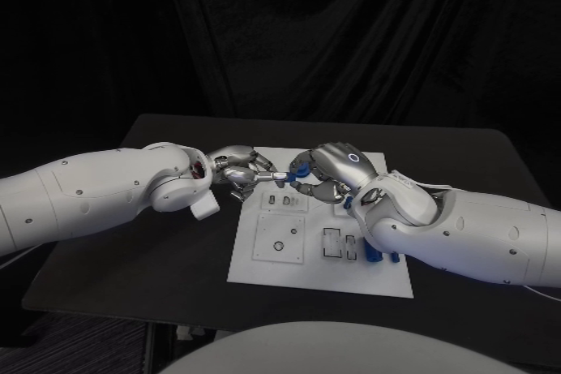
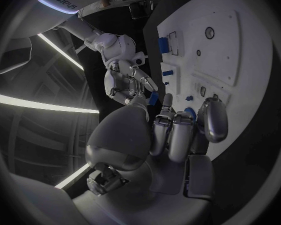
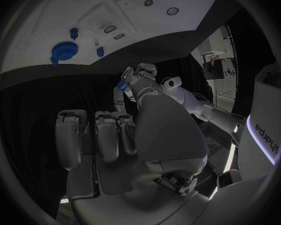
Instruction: Assemble the parts on the task board
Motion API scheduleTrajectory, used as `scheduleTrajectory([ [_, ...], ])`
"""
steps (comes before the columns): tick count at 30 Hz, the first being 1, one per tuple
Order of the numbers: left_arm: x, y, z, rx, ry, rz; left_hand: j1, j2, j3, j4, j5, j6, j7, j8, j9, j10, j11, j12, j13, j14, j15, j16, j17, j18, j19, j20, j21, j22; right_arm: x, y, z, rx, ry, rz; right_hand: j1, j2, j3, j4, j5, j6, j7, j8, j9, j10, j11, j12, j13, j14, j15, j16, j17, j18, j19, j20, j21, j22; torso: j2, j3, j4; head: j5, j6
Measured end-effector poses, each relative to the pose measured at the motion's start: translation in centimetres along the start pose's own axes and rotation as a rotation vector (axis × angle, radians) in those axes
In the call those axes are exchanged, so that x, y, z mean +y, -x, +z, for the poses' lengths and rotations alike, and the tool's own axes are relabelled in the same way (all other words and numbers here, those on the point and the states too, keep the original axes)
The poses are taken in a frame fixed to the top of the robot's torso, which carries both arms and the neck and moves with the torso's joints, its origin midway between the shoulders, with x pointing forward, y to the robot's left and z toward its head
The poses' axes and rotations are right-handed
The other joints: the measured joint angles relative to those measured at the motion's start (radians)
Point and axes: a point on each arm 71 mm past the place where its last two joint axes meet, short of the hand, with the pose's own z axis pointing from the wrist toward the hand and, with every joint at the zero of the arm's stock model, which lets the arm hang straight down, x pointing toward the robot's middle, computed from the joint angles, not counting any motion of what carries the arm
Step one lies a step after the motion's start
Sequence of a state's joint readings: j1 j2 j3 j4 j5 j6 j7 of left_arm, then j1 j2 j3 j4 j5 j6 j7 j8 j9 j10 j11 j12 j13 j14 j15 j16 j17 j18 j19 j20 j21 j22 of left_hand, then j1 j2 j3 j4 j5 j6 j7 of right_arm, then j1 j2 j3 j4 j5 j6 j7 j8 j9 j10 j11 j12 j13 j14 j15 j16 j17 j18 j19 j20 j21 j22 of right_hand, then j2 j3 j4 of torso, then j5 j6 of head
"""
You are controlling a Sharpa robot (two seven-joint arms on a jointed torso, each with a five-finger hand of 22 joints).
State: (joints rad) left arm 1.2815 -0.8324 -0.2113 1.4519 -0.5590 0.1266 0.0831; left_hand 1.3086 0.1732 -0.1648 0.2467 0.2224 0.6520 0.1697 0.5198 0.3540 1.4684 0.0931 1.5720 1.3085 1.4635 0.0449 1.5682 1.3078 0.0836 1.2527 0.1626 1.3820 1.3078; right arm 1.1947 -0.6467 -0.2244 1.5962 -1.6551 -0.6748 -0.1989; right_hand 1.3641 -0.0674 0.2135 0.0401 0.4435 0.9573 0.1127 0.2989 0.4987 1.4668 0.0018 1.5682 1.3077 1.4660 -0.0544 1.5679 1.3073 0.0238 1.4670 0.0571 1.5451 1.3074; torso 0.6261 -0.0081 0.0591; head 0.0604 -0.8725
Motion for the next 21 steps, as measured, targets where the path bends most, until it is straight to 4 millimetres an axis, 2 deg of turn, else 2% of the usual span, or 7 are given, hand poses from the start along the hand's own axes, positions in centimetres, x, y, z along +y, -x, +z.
scheduleTrajectory([
  [7, -0.17, -0.07, 0.06, 0.004, -0.018, 0.002, 0.01, 0.009, 0.013, -0.013, 0.022, 0.0, 0.0, 0.0, 0.008, 0.0, 0.0, 0.0, 0.002, 0.004, 0.004, 0.0, 0.0, 0.0, -0.008, 0.001, -0.006, 0.0, 0.29, -0.11, 0.08, 0.009, 0.009, 0.002, 0.0, 0.0, 0.0, 0.0, 0.0, 0.003, -0.003, -0.004, 0.0, 0.0, 0.0, 0.0, 0.0, 0.0, 0.0, 0.0, 0.0, 0.0, 0.0, 0.0, 0.0, 0.0, -0.001, 0.0001, 0.0012, 0.003, 0.0],
  [12, -0.28, -0.16, 0.16, 0.01, -0.027, 0.003, 0.019, 0.019, 0.026, -0.026, 0.06, 0.0, 0.0, -0.004, 0.015, -0.002, 0.002, 0.005, 0.002, 0.004, 0.004, 0.0, 0.0, 0.0, -0.011, 0.004, -0.011, 0.0, 0.43, -0.16, 0.1, 0.014, 0.014, 0.003, 0.0, 0.0, 0.0, 0.0, 0.0, 0.003, -0.003, -0.005, 0.0, 0.0, 0.0, 0.0, 0.0, 0.0, 0.0, 0.0, 0.0, 0.0, 0.0, 0.0, 0.0, 0.0, -0.001, 0.0002, 0.0012, 0.007, 0.0],
  [21, -0.34, -0.22, 0.18, 0.016, -0.034, 0.004, 0.063, 0.02, 0.061, -0.06, 0.118, 0.028, -0.021, -0.004, 0.031, -0.003, 0.003, 0.003, 0.003, 0.003, 0.005, 0.0, 0.0, 0.0, -0.014, 0.0, -0.011, 0.0, 0.58, -0.24, 0.15, 0.022, 0.019, 0.003, 0.0, 0.0, 0.001, 0.003, -0.004, 0.003, -0.003, -0.008, 0.0, 0.0, 0.0, 0.0, 0.0, 0.0, 0.0, 0.0, 0.0, 0.0, 0.0, 0.0, 0.0, 0.0, -0.002, 0.0002, 0.0012, 0.01, 0.0],
])
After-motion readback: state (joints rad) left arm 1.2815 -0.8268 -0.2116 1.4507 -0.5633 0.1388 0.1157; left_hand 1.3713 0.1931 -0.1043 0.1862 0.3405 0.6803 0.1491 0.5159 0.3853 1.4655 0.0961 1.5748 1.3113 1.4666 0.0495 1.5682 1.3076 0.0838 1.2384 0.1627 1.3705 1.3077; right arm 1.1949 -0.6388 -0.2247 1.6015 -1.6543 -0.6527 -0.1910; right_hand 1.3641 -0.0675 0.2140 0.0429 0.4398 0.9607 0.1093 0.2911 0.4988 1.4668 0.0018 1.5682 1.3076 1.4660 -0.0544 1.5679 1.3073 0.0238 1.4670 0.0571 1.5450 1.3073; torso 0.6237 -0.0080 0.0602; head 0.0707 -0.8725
